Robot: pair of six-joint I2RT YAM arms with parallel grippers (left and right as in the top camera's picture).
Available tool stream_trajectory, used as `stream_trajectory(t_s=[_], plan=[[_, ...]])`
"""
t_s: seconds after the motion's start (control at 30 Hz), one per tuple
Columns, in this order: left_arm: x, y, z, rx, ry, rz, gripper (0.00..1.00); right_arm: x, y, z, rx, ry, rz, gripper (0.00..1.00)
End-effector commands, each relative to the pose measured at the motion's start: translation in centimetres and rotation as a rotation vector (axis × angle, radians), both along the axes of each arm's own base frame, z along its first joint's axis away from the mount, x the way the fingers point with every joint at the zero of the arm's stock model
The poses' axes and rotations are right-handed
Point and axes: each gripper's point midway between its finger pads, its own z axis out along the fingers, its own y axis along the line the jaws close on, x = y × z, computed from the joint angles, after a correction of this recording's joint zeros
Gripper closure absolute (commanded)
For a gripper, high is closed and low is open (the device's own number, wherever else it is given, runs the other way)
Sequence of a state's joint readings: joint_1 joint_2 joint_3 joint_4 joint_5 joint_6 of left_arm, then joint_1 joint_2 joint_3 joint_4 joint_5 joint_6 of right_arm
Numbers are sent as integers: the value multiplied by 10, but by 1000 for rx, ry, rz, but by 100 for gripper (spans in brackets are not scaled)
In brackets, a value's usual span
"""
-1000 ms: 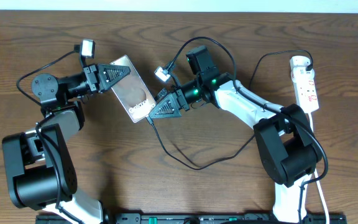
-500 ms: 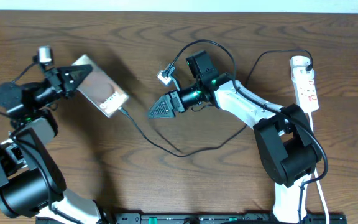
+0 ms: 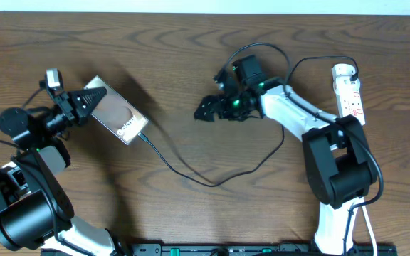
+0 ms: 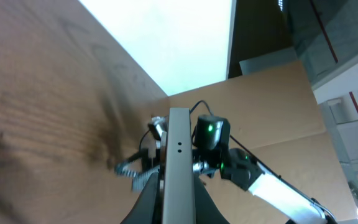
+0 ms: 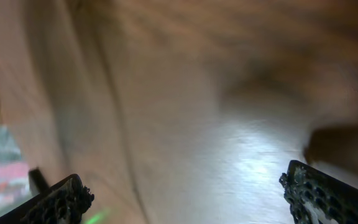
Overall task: Plug charger to phone and switch on socket
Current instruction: 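Lower the held phone flat onto the table with the left gripper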
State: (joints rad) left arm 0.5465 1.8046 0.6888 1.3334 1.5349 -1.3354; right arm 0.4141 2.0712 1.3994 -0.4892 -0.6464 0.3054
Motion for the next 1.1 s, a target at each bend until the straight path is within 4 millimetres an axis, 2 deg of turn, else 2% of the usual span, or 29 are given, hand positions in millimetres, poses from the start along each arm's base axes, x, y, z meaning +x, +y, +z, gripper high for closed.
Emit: stream_trajectory(t_s=[0.0, 0.1, 0.23, 0.4, 0.43, 0.63, 0.8, 1.07], plan=[[-4, -2, -12, 5, 2, 41, 93, 22, -21, 10, -31, -43, -76, 1], [-5, -2, -33, -14, 63, 85, 93, 29, -32, 20, -45, -75, -106, 1], [-7, 2, -74, -17, 194, 165, 93, 36, -45, 37, -88, -134, -135, 1], [-8, 13, -119, 7, 392, 294, 93, 34, -46, 54, -84, -170, -130, 1], [-9, 16, -130, 24, 441, 329, 93, 34, -46, 55, -84, -169, -129, 1], [-19, 27, -163, 92, 584, 425, 93, 30, -48, 52, -95, -161, -114, 1], [-27, 33, -181, 118, 680, 480, 93, 29, -48, 52, -95, -160, -114, 1], [-30, 32, -185, 115, 708, 479, 93, 29, -48, 52, -97, -158, -113, 1]])
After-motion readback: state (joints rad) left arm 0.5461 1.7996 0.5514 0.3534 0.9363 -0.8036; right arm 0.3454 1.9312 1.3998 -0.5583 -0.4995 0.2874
